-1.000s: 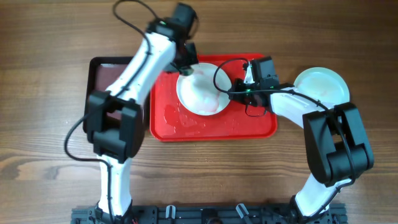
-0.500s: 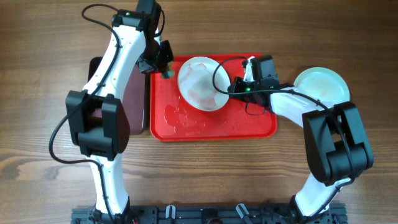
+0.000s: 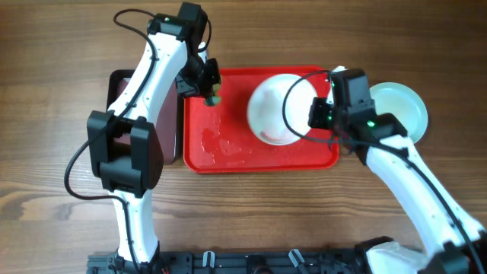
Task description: Clean dirty plates on tray and stack at the side
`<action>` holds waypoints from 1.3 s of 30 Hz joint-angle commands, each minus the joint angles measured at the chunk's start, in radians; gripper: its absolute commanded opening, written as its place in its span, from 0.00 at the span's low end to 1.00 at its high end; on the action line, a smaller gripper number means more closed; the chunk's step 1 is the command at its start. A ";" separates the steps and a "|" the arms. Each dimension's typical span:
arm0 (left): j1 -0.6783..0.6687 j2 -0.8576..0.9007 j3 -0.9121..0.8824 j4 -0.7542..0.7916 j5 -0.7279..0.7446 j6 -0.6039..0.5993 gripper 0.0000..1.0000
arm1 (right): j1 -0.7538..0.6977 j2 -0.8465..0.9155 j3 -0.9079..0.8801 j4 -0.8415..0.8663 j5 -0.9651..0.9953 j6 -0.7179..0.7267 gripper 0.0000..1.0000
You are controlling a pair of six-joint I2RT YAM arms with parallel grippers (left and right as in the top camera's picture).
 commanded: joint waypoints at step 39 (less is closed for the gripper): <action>-0.050 -0.026 -0.010 0.011 0.000 0.025 0.04 | -0.091 0.334 0.003 -0.136 -0.047 0.159 0.23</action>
